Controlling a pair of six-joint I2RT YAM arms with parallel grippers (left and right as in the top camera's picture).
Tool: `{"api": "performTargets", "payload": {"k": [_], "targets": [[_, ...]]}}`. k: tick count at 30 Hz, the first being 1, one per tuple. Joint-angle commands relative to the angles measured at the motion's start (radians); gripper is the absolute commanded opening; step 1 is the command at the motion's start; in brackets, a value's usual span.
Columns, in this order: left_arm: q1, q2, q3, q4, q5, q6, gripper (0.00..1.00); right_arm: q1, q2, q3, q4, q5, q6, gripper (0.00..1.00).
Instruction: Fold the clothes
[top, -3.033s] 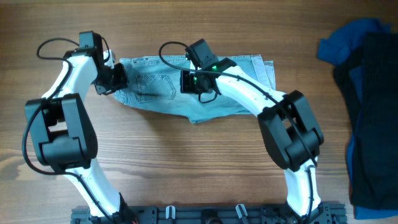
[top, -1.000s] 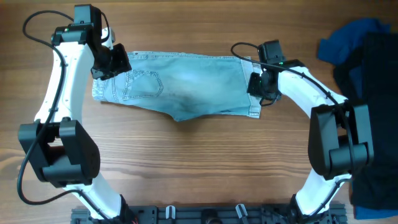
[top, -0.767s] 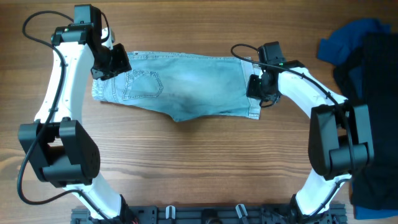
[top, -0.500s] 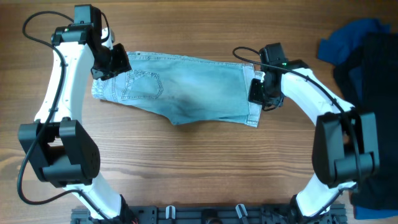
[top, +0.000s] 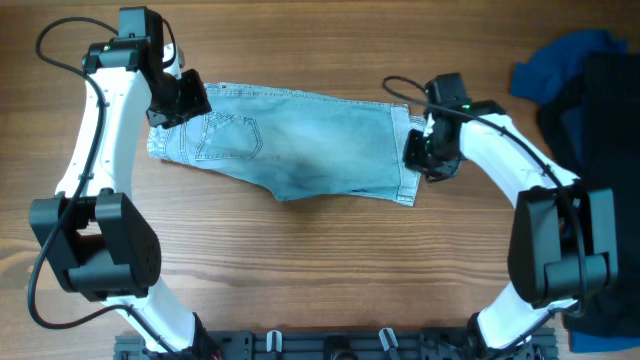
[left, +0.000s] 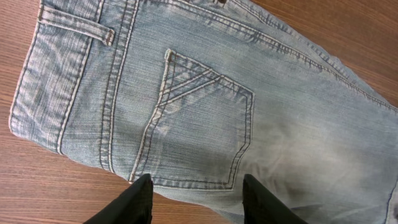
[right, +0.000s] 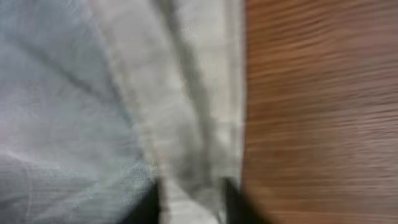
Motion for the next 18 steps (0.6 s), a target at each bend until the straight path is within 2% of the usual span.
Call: {"api": "performTargets", "payload": {"k": [1,8,18], "targets": [[0.000,0.011,0.010,0.003,-0.006,-0.010,0.49,-0.054,-0.030,0.001,0.031,-0.012,-0.011,0.68],[0.000,0.011,0.010,0.002,-0.006,-0.010,0.49,-0.042,0.040,-0.032,0.182,-0.079,-0.032,0.68],[0.000,0.011,0.010,-0.003,-0.006,-0.010,0.50,-0.016,0.201,-0.034,0.218,-0.039,-0.048,0.66]]}}
